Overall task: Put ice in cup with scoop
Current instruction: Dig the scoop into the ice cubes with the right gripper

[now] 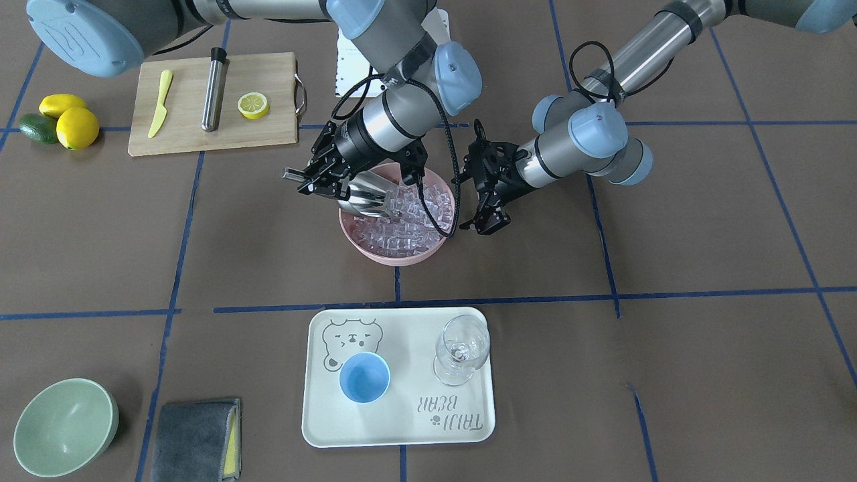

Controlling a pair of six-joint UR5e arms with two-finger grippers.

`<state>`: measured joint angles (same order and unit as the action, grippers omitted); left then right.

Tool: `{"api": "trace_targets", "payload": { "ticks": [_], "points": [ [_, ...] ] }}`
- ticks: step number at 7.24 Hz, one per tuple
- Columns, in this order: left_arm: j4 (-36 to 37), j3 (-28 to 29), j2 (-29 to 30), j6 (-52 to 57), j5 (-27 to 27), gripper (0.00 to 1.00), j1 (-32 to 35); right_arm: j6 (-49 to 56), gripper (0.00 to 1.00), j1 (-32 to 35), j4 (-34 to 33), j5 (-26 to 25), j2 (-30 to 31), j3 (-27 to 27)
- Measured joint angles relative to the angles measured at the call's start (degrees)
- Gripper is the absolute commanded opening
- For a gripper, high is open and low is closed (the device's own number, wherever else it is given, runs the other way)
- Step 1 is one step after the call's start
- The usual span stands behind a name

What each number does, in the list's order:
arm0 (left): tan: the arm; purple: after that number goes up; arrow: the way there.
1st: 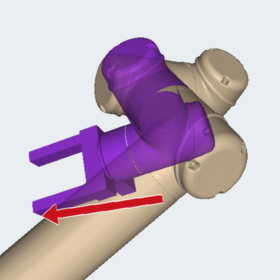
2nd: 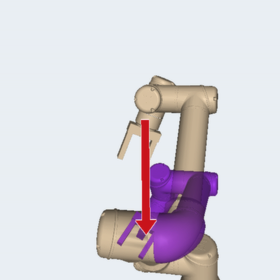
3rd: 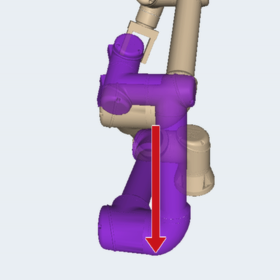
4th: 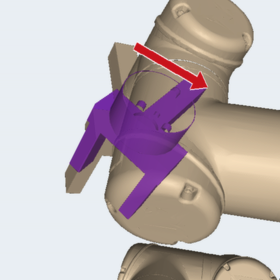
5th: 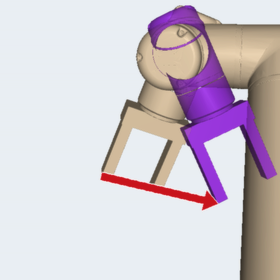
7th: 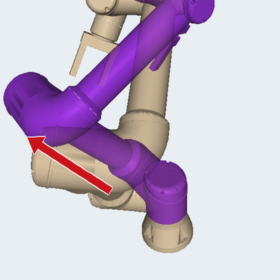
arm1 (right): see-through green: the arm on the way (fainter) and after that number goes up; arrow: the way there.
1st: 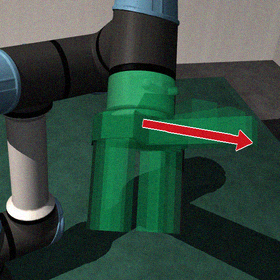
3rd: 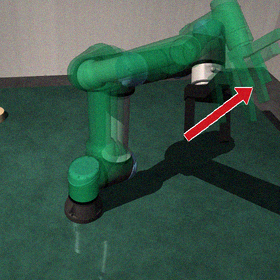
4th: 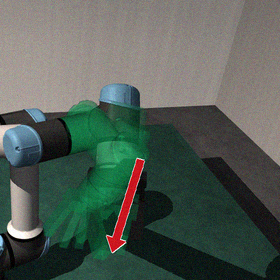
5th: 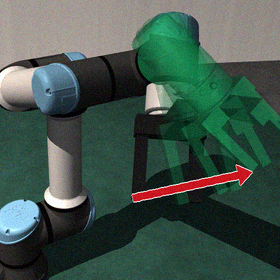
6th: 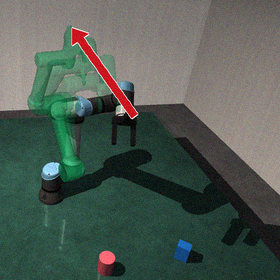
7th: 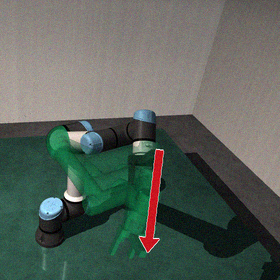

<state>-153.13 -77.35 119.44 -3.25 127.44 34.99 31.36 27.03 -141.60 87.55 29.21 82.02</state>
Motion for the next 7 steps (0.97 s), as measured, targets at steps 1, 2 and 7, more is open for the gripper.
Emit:
{"api": "trace_targets", "payload": {
  "ticks": [1, 2, 7],
  "points": [
    [-0.04, 0.00, 0.00, 0.00, 0.00, 1.00, 0.04, -0.11, 0.00, 0.05, 3.10, 0.13, 2.04, 1.75],
    [-0.06, 0.00, -0.03, 0.00, 0.00, 1.00, 0.07, -0.26, 0.00, 0.19, 6.77, 0.50, 5.28, 4.95],
    [-0.07, -0.01, -0.09, 0.00, 0.00, 1.00, 0.17, -0.68, 0.00, 2.40, 20.68, 6.62, 13.51, 11.00]
  ]
}}
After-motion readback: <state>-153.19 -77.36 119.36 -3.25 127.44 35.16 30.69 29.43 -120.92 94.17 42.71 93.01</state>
